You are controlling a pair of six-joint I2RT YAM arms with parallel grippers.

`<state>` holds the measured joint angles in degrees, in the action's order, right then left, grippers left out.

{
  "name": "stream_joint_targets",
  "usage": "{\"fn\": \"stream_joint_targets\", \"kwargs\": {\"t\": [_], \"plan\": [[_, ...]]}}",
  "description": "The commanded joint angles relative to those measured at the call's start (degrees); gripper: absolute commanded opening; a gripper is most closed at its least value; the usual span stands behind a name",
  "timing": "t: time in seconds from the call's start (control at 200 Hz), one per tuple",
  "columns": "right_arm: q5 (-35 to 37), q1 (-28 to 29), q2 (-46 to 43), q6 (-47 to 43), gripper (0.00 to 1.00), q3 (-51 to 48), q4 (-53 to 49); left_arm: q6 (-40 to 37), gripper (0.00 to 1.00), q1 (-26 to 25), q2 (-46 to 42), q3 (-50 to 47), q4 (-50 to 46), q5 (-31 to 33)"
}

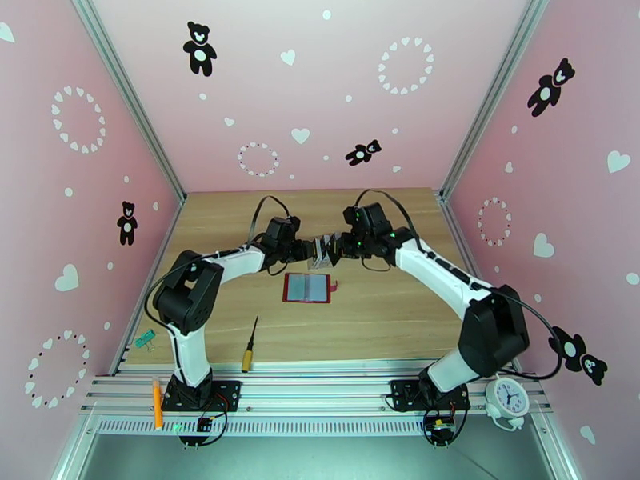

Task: Put the credit cards into the card holder

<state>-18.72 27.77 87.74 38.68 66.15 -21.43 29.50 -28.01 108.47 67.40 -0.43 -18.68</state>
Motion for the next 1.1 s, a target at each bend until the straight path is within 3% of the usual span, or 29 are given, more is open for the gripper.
{"fn": "stream_joint_targets", "kwargs": {"t": [0.0,0.215,0.466,0.786,1.091], "plan": [[-4.81,-0.08,-3.21,7.11,0.0,-6.19,11.58,-2.03,0.4,-0.86,-3.72,-0.52,-1.04,2.34],[-6.17,0.33,-7.04,14.04,0.0,-17.06,25.7,-2.95,0.4,-1.17,-6.31,-1.73,-4.65,4.92],[-4.69,2.31,-8.39,17.63,0.0,-25.55,35.95,-3.38,0.4,-1.92,-13.87,-11.27,-7.31,7.27],[-4.01,4.22,-3.06,20.64,0.0,-30.15,44.85,-4.23,0.45,-2.79,-20.48,-20.11,-10.3,10.13],[-3.8,6.55,3.88,24.34,0.0,-31.26,52.38,-6.79,0.45,-3.08,-18.64,-23.16,-7.3,10.08]]}}
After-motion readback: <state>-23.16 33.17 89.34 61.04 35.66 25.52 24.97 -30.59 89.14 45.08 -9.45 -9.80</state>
